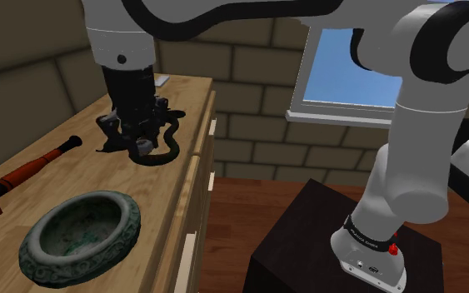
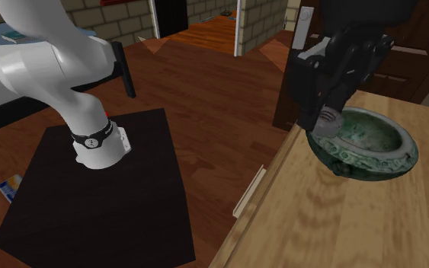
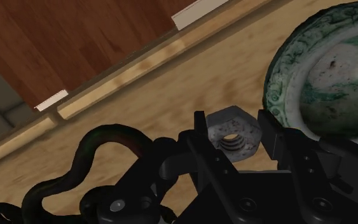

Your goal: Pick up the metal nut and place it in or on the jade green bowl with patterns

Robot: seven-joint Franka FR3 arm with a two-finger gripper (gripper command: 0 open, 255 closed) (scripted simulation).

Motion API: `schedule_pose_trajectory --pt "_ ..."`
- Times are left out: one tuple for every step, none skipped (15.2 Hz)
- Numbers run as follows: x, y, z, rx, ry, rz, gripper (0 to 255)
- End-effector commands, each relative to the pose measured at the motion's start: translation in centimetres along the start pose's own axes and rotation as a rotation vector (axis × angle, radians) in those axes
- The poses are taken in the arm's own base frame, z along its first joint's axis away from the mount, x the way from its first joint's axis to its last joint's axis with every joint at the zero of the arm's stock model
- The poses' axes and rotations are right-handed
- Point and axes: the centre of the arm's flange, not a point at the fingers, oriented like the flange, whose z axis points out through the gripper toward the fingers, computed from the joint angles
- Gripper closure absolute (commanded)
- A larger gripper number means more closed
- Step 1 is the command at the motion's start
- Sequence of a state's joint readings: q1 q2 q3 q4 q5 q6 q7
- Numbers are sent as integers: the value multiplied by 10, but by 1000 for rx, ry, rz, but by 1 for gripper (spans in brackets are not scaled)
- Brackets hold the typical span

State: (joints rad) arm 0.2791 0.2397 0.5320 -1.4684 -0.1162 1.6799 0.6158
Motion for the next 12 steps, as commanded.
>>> schedule_pose_trajectory --pt "-2 -25 1 0 0 2 255" --pt "-2 -38 2 0 0 2 255" --pt "-3 -51 2 0 0 2 255" --pt "-3 -65 2 0 0 2 255" --pt "-4 -78 2 0 0 2 255" --pt "-4 -91 2 0 0 2 255" --pt "-5 -104 3 0 0 2 255" --pt "-5 -117 3 0 0 2 255" --pt "-6 -130 3 0 0 2 255" --pt "-6 -147 3 0 0 2 255" --pt "-6 -147 9 0 0 2 255" --pt "-6 -147 14 0 0 2 255"
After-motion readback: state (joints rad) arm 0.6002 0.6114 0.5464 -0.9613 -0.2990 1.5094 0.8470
